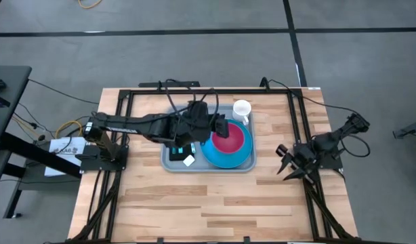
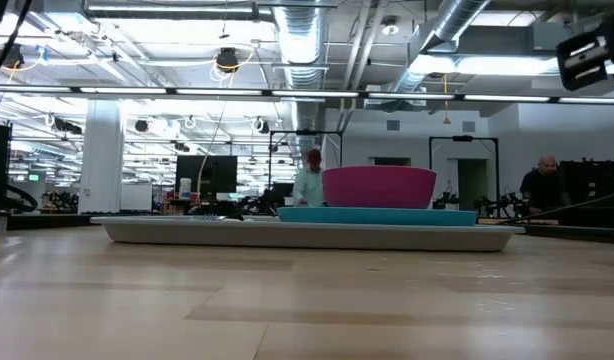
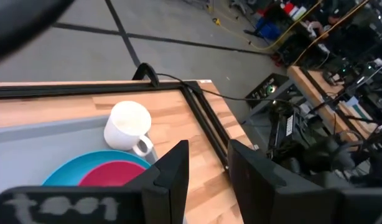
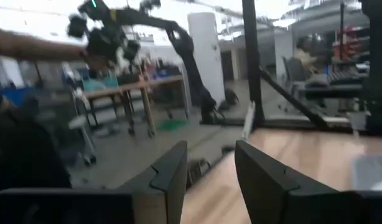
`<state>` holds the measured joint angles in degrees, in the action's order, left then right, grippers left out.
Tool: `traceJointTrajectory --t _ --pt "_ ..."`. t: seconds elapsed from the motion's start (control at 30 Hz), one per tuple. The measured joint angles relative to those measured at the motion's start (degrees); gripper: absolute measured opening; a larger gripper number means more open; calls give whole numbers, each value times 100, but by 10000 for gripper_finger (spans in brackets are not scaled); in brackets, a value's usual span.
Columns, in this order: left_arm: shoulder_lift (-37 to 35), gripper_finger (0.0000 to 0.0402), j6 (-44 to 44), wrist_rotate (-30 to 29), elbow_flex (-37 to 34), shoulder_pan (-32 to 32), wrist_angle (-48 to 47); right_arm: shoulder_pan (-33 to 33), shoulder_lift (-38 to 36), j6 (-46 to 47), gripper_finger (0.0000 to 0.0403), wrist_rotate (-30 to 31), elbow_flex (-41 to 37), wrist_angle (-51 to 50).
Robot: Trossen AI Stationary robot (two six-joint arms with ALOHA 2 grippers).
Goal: Set up tray
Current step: Return to Home Position
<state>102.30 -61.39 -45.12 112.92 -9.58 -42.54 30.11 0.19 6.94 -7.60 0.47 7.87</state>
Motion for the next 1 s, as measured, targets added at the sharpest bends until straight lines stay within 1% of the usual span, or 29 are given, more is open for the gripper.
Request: traceJointTrajectory --t 0.17,0.33,0.43,0.53,0.67,0.8,0.9,1.0 --pt "0 98 -129 -405 0 -251 -2 -208 1 -348 127 1 0 -607" --pt "0 98 -146 -660 0 -419 -2 -522 15 -648 127 29 0 -624" --pt "0 98 -143 -636 0 -469 -2 -754 36 -651 127 98 0 -643" --pt "0 98 29 -358 -1 -474 12 -931 53 -556 127 179 5 -670" --pt "0 98 688 9 -4 -476 249 -1079 105 -219 127 216 17 -718" --pt "-58 98 1588 129 -9 -571 566 -1115 105 -229 127 214 20 -726" --pt "-298 98 2151 206 -11 -708 470 -1113 88 -229 127 213 22 -724" --pt "-658 98 2803 421 -87 -870 365 -1113 87 -235 127 212 22 -733"
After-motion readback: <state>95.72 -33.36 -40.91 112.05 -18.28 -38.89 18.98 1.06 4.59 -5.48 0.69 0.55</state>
